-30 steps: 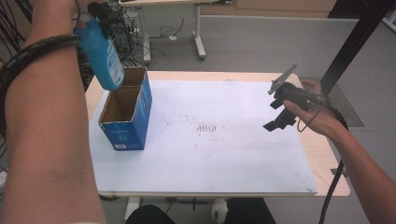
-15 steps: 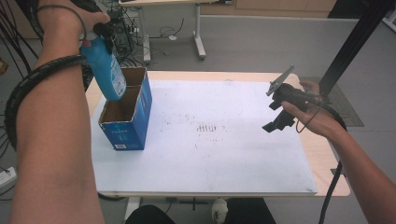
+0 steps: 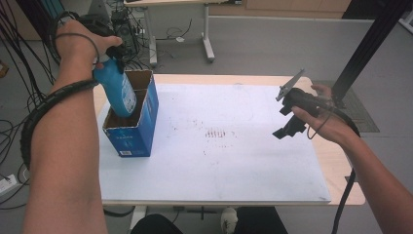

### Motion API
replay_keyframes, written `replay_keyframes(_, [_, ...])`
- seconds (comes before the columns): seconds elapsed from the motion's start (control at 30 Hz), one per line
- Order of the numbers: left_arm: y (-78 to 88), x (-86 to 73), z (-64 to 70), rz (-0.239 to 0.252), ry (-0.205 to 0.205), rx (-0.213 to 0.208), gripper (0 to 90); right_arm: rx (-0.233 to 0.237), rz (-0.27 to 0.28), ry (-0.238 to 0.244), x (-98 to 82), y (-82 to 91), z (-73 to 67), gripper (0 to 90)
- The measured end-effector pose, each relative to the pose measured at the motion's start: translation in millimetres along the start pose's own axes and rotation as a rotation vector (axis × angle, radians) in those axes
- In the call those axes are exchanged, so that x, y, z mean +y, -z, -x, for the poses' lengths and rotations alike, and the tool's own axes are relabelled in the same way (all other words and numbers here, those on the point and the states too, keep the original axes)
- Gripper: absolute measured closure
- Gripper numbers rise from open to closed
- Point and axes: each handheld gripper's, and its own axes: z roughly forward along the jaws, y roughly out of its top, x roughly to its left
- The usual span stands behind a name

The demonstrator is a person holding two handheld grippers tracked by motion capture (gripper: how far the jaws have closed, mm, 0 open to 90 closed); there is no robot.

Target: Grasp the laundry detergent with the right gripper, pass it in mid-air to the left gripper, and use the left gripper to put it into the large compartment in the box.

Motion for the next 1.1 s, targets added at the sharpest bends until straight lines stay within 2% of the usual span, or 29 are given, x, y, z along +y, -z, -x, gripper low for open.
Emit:
replay_keyframes(0.57, [-59.2,-6.2,4.1,-0.018,-0.060,0.010,36.0,-0.001,-0.019,-0.003,-0.1,-6.1,-0.4,4.5])
replay_keyframes(0.7, [-73.6,-7.4,4.5,-0.021,-0.064,0.004,36.0,0.000,-0.027,-0.004,1.8,-7.7,-1.4,4.6])
replay_keyframes(0.9, [-90.1,-8.3,6.8,-0.011,-0.074,0.014,36.1,0.001,-0.028,-0.005,2.7,-9.9,-1.3,4.5])
replay_keyframes(1.1, [-110.3,-9.5,10.2,-0.023,-0.085,0.024,36.1,0.003,-0.043,-0.013,-0.5,-14.8,-0.4,4.6])
